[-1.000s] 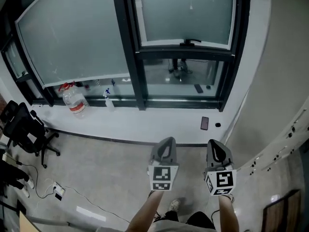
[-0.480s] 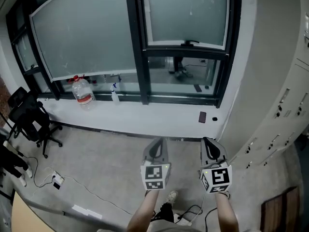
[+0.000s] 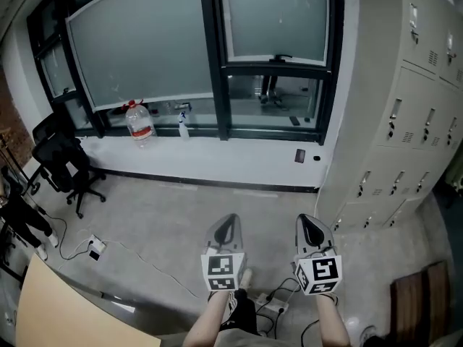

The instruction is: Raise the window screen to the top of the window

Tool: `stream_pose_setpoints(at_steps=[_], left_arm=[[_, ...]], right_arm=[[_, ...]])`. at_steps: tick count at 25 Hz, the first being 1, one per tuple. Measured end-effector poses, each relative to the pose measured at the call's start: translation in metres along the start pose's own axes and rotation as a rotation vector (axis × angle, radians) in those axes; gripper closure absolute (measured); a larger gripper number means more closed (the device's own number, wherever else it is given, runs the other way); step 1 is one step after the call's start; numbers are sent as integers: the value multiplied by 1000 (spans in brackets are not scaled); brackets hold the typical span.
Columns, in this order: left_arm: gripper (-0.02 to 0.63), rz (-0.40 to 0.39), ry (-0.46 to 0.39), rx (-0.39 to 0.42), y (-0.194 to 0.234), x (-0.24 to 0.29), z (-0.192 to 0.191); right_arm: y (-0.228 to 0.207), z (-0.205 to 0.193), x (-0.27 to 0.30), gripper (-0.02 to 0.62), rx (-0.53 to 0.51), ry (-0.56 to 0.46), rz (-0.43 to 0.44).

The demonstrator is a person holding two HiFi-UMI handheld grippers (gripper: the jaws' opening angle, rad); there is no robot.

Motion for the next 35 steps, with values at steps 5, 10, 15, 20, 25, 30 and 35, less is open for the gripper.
stream_pose_setpoints(at_steps=[5,10,15,20,25,30,35], left_arm=[[603,2,-7,12,-8,-33,9],[602,-15,0,-32,-14,-50,1],[601,-39,-3,-41,-14,-56,4],[601,-73,-16,-25,-16,-54,9],[603,-105,-16,-28,-33,-50,7],[601,-96,-15,-28,-39,-51,4],[601,-78,-11,-40,-38,-53,5]], right_arm=[[8,0,-39,588,13,13,-21],[15,-8,-55,588,61,40,-43],[30,-4,-57,589,63,44,-57],[33,0,-60,589,42,31,-73],[24,3,-67,589,32,20,-87],[15,-6,-76,589,22,39,-93],[11,-10,-82,589,13,53,-97]])
Point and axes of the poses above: the fingertips, and each gripper's own axes: x forward along the fingers, y to its left, z out of its top, the point moved 2 cm from there along -x, backward along the fingers, and after that the axes turned 5 degrees about -z, right-handed, at the moved point
